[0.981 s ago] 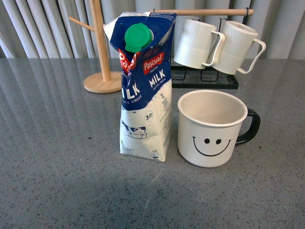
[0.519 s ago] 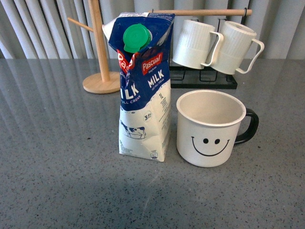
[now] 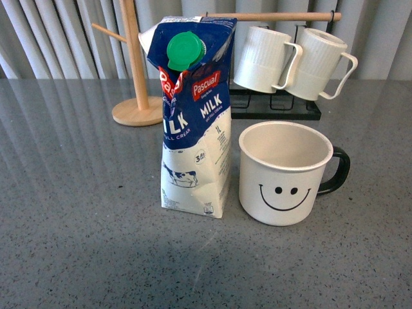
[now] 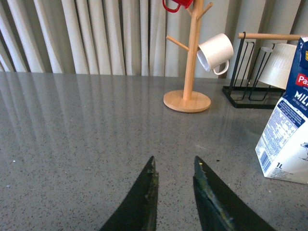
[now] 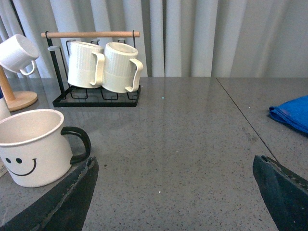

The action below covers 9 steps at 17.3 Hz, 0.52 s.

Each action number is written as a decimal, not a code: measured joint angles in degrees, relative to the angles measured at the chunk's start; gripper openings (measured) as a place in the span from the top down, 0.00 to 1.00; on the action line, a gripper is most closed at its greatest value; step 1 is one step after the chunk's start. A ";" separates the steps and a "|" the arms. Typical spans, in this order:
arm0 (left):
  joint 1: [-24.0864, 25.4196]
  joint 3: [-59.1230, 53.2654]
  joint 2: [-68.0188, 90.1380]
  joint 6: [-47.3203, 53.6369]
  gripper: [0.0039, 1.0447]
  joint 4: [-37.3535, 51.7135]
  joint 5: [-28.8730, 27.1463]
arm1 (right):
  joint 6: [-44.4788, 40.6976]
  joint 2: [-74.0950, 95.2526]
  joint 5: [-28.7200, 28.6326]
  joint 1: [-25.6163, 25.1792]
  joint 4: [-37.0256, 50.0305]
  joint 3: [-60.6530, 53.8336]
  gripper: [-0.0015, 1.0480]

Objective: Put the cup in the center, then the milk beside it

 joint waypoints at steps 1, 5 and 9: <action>0.00 0.00 0.00 0.00 0.67 0.00 0.00 | 0.00 0.02 0.00 0.00 0.00 0.00 0.06; 0.00 -0.02 0.00 0.00 0.22 0.00 0.00 | 0.00 0.00 0.02 0.00 0.00 0.00 0.06; 0.00 0.00 0.00 0.11 0.06 0.00 0.00 | 0.00 0.00 0.00 0.00 0.00 0.00 0.06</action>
